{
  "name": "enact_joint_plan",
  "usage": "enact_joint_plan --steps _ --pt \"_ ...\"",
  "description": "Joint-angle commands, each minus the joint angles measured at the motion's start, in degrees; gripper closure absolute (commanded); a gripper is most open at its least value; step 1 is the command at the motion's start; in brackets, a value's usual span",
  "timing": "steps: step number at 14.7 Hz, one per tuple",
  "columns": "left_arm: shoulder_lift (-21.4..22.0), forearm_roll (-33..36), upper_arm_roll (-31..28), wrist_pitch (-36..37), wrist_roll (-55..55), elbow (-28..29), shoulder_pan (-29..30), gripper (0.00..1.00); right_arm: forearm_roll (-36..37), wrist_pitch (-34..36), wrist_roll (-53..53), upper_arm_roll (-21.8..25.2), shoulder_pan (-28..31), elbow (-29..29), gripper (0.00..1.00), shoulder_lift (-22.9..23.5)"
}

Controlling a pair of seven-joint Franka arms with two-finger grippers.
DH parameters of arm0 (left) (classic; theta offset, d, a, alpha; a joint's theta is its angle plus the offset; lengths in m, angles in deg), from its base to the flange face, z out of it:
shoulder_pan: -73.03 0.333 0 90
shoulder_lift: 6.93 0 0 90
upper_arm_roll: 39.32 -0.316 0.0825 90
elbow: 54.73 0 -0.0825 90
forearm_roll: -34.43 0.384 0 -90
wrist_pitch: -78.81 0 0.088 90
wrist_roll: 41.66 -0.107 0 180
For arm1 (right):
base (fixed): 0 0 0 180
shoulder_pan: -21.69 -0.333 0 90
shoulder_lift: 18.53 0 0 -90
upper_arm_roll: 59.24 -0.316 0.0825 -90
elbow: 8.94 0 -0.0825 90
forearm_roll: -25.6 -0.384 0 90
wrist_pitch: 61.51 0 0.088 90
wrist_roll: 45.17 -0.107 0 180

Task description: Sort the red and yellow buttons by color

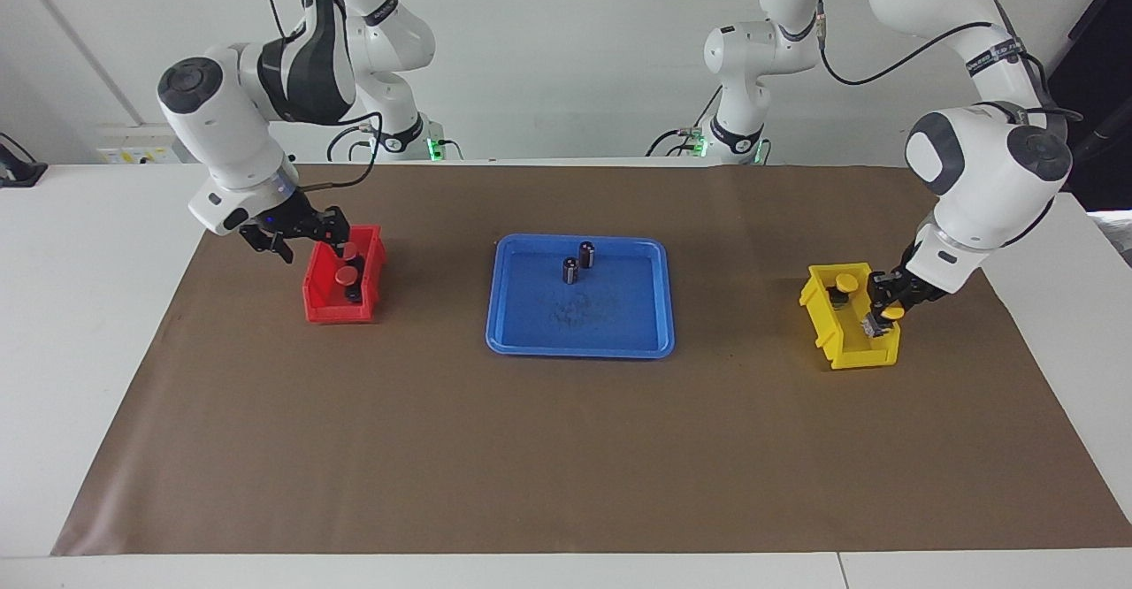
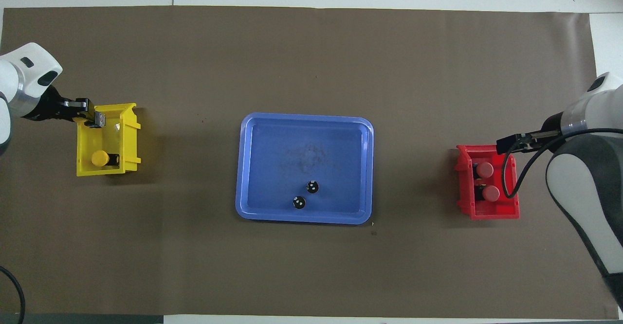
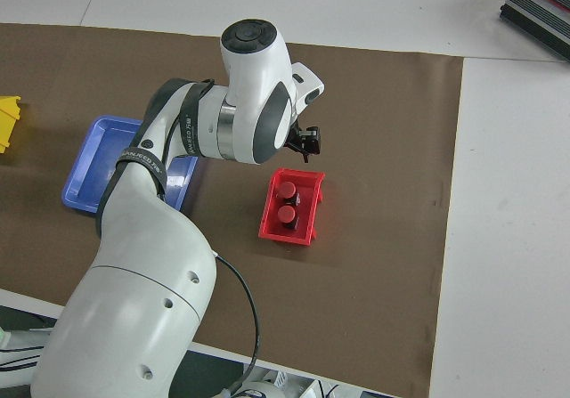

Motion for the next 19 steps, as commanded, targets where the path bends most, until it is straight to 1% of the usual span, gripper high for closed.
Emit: enact_joint_plan --steps 1,4,6,7,8,10,11,12,15,16,17,18,19 --pt "4.36 1.07 0.51 -4.58 -0.38 7.17 -0.18 0.99 0.09 6.97 1.0 -0.06 0.63 8.69 0.0 1.38" --pt "4.46 1.07 0.6 -6.16 -0.29 8.4 -0.36 0.99 0.18 16.2 0.91 -0.06 1.59 18.27 0.0 2.34" --pt "3.67 1.07 0.6 -7.65 -0.38 8.58 -0.36 0.99 0.61 19.81 0.47 0.12 1.33 23.54 0.0 4.36" --pt "3.32 1.07 0.6 -8.27 -0.38 8.67 -0.44 0.99 1.23 22.88 -0.31 -0.06 1.07 27.57 0.0 6.11" --pt "3.23 1.07 0.6 -8.88 -0.29 8.75 -0.45 0.99 1.41 23.78 -1.02 -0.06 1.5 29.96 0.0 7.09" --pt "2.08 1.07 0.6 -9.59 -0.03 8.75 -0.8 0.99 0.97 24.31 -1.11 0.11 2.21 29.55 0.0 7.19" --pt "1.91 1.07 0.6 -10.29 -0.12 8.75 -0.88 0.99 1.05 24.14 -1.2 0.12 2.56 27.72 0.0 6.66" --pt "1.12 1.07 0.6 -10.56 -0.46 8.84 -0.89 0.99 1.32 23.61 -1.46 0.12 2.56 27.53 0.0 6.57" --pt "0.85 1.07 0.6 -12.05 -0.38 9.63 -0.8 0.98 1.41 22.99 -3.13 -0.32 2.21 27.0 0.0 6.48" --pt "0.85 1.07 0.6 -11.97 -0.38 9.55 -0.88 0.89 1.41 22.99 -3.74 -0.32 1.95 26.39 0.0 6.22" --pt "0.85 1.07 0.6 -11.97 -0.47 9.55 -0.8 0.68 1.41 22.99 -4.1 -0.32 1.86 24.82 0.0 5.61" --pt "0.85 1.07 0.6 -12.05 -0.47 9.46 -0.8 0.5 1.41 22.91 -4.1 -0.41 1.86 24.11 0.0 5.17" --pt "0.76 1.07 0.6 -11.97 -0.47 9.2 -0.71 0.37 1.41 22.91 -4.01 -0.41 1.95 24.53 0.0 5.34"
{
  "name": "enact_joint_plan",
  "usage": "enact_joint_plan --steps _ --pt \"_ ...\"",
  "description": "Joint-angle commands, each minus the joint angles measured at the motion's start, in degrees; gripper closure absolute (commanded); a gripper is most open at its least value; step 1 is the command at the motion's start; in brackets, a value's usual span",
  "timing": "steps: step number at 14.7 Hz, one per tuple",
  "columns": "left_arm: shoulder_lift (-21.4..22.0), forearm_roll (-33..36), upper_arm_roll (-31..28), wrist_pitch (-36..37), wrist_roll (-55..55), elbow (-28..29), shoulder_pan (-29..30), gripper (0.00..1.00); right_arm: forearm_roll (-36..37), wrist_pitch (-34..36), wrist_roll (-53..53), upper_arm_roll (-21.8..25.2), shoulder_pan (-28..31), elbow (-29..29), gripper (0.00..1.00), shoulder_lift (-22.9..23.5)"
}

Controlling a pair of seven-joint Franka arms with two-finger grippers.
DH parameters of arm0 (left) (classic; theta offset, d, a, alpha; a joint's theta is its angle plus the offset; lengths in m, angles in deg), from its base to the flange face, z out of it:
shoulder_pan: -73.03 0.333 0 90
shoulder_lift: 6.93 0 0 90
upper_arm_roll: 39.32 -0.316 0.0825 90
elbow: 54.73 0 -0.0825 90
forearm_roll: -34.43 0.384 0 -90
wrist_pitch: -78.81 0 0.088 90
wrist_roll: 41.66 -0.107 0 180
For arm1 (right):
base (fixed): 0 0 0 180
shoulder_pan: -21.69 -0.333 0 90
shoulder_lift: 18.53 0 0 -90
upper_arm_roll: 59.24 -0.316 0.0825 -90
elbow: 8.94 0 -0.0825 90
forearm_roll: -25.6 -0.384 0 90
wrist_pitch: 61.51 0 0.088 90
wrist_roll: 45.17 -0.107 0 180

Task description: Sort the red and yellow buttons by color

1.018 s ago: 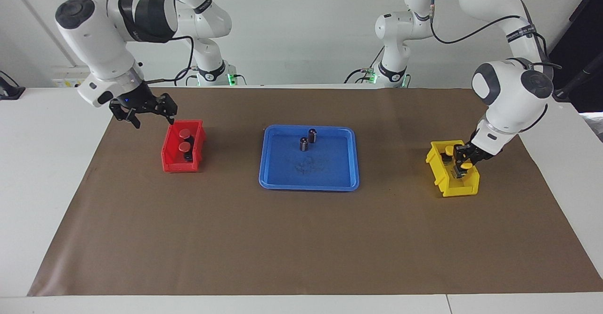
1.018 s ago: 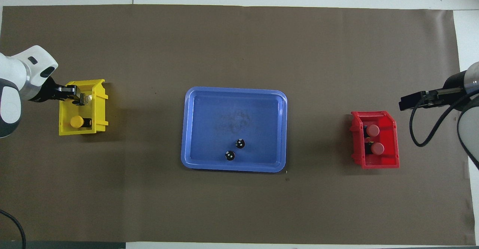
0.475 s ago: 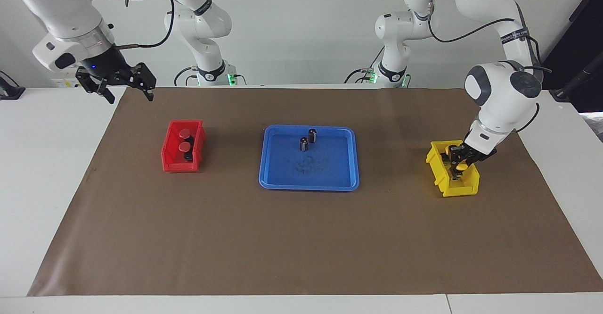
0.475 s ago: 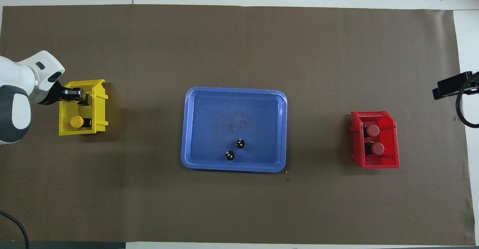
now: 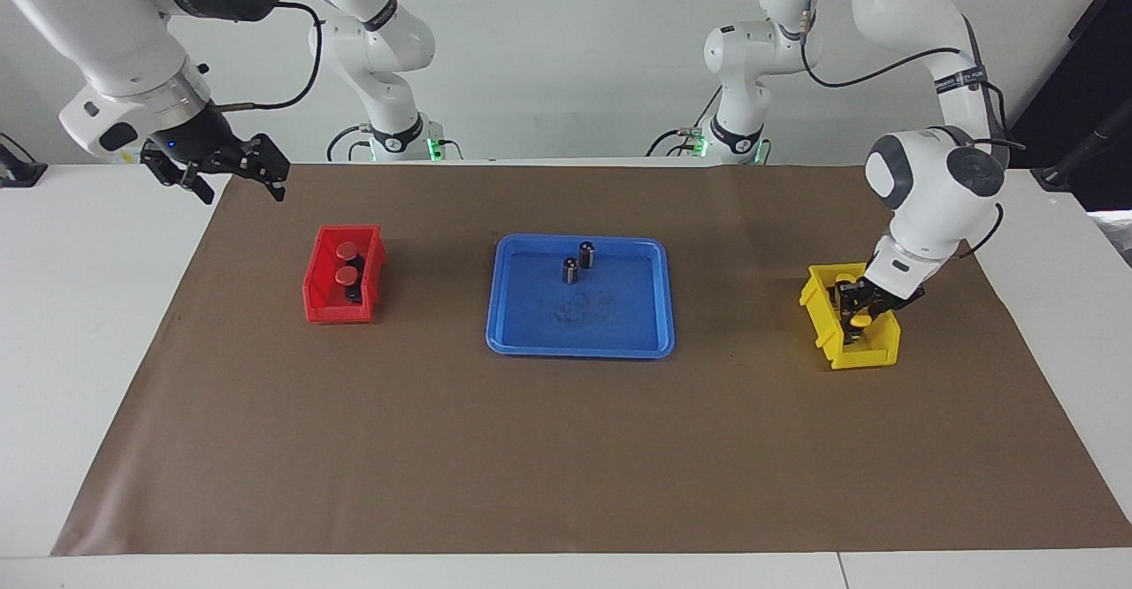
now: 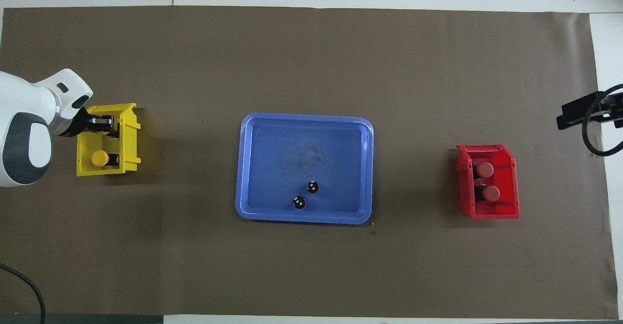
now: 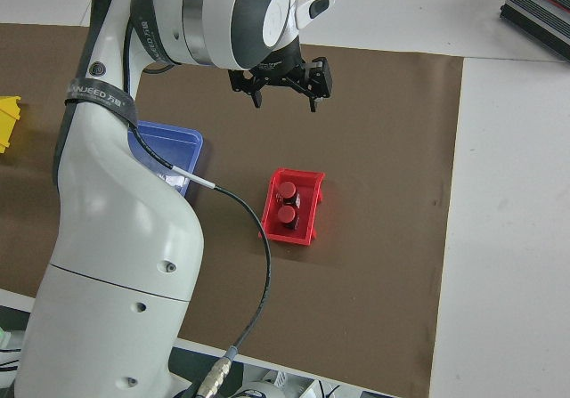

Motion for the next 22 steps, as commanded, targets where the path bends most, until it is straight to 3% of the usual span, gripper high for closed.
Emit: enact_joint_plan --steps 1,5,11,17,22 --pt "0.54 1.07 -0.24 -1.23 -0.34 0.44 -0.17 0.29 0.69 -0.2 -0.85 -0.43 0.51 -1.31 0.0 -1.16" --pt "0.8 1.07 -0.32 3.76 -0.34 -2.98 -0.35 0.0 0.6 -0.11 -0.76 0.01 0.86 -0.86 0.0 -1.16" --pt "3.52 1.07 0.11 20.28 -0.6 -12.92 -0.61 0.0 0.86 0.06 -0.94 0.01 0.42 -1.56 0.0 -1.51" --pt "11.51 0.89 1.25 30.4 -0.43 -15.56 -1.31 0.0 0.86 -0.11 -0.94 0.01 0.42 -1.39 0.0 -1.42" --pt "11.79 -1.74 1.35 44.63 -0.25 -26.01 -1.58 0.0 0.86 -0.29 -1.03 -0.08 0.51 -1.48 0.0 -1.42"
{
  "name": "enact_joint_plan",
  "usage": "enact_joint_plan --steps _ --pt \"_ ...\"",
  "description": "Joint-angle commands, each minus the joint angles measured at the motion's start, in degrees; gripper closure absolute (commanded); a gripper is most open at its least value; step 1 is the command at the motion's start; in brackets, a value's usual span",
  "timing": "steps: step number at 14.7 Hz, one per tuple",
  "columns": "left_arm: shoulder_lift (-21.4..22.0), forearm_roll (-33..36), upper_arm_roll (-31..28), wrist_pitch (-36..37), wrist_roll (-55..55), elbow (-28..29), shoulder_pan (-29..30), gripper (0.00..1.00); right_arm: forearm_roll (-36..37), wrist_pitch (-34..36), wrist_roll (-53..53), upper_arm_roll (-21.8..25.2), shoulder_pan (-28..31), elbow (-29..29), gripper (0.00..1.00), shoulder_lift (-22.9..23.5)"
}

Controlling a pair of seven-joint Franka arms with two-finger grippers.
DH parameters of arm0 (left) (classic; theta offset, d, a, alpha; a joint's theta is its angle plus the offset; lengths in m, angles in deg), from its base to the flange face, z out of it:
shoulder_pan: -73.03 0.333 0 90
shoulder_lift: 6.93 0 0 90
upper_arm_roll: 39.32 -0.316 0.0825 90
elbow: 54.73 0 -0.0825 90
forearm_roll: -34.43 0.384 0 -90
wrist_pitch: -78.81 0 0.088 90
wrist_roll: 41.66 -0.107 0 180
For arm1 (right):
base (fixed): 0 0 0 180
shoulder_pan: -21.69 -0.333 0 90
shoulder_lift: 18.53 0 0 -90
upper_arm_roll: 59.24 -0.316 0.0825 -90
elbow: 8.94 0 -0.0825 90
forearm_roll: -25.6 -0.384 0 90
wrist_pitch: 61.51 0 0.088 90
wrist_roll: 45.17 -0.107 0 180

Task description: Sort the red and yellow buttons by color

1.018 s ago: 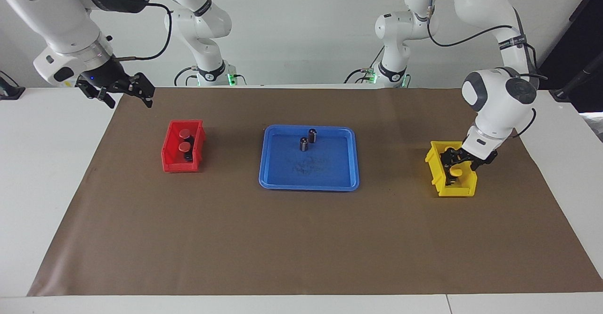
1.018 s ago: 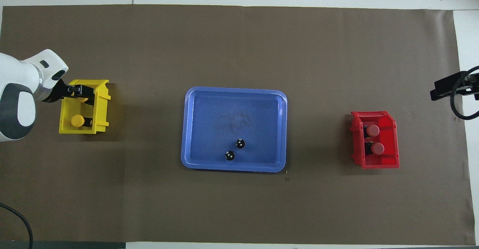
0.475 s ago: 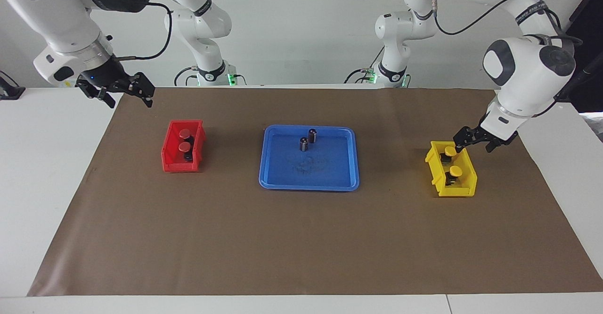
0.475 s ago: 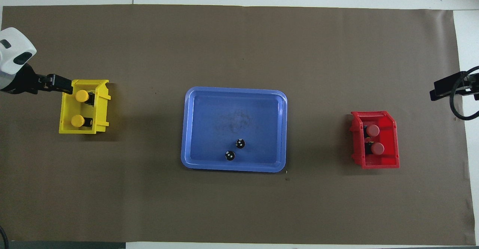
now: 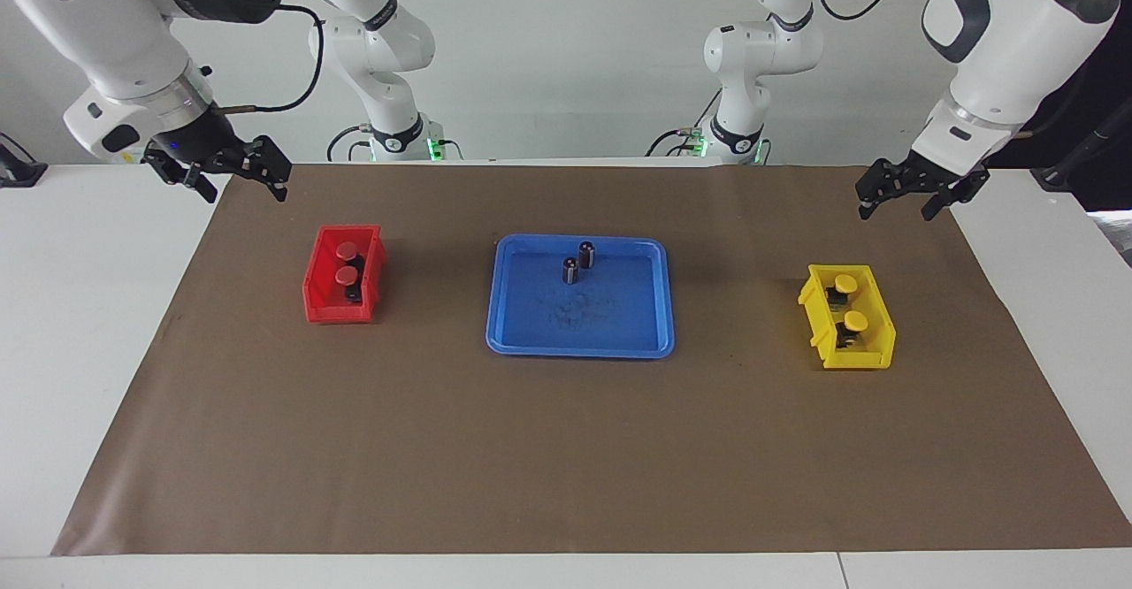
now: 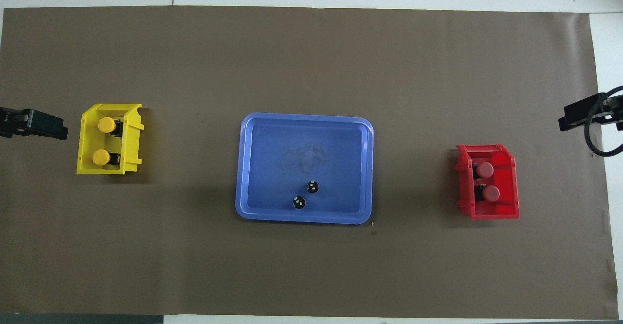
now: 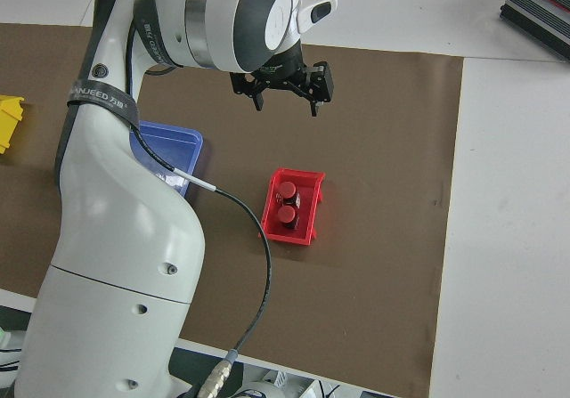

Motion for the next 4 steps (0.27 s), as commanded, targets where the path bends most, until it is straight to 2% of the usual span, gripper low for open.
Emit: enact_joint_plan --steps 1,4 --pt "-0.86 -1.44 -0.34 5.83 0.0 -4.82 -0.36 0.0 0.82 -0.22 -0.83 -0.5 0.34 -1.33 0.0 -1.11" --pt "-0.51 -1.44 -0.17 5.85 -0.09 -4.91 -0.45 0.0 0.82 -0.22 -0.83 -0.5 0.17 -1.33 0.0 -1.11"
